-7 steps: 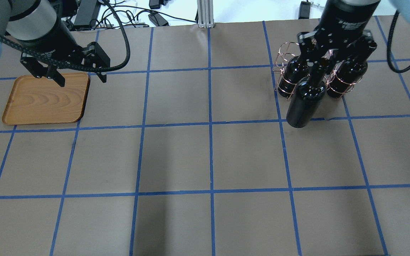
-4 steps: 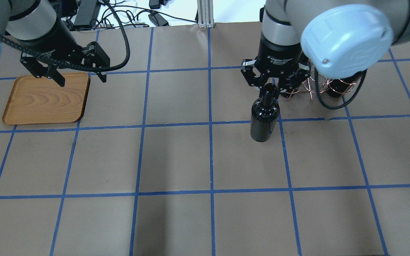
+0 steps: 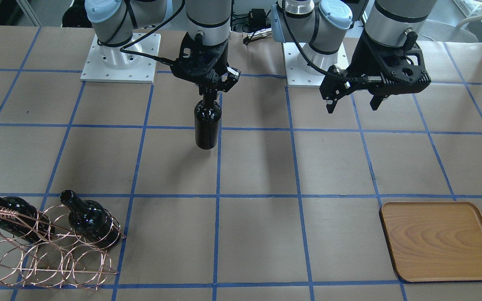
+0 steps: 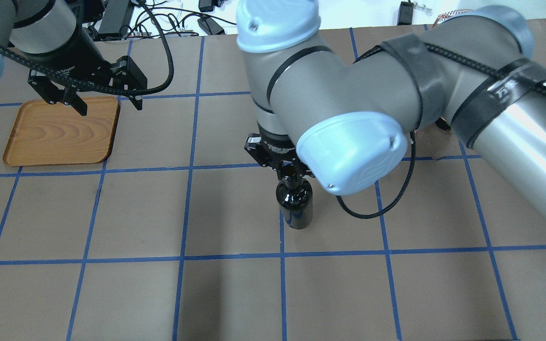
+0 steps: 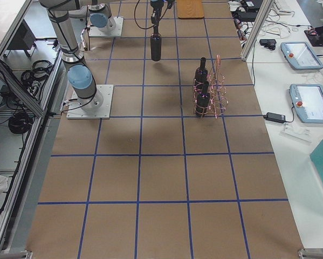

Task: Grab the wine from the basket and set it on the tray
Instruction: 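Carry the bottle with the right gripper toward the table center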

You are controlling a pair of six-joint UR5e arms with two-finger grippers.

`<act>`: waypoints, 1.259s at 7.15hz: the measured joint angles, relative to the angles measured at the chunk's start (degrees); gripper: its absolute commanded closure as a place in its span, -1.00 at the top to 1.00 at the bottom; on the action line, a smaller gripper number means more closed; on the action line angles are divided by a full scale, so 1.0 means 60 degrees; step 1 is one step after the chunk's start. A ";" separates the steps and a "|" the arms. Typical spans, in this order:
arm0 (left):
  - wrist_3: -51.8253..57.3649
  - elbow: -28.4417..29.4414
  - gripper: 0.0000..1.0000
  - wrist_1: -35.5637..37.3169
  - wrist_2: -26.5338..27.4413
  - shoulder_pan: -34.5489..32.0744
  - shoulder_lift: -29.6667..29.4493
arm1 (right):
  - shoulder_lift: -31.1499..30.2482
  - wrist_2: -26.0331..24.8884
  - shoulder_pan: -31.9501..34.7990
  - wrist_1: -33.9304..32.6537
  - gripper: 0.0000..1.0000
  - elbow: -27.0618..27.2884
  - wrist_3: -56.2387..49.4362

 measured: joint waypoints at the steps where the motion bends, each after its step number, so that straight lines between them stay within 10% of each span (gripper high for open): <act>1: 0.0000 -0.0001 1.00 0.0000 -0.0001 -0.0004 -0.0005 | 0.0018 0.0174 0.0402 -0.0448 -1.00 0.0257 0.0510; 9: 0.0003 0.0005 1.00 -0.0017 -0.0041 -0.0028 0.0001 | 0.0868 0.0143 0.1716 -0.2083 -1.00 0.0091 0.2433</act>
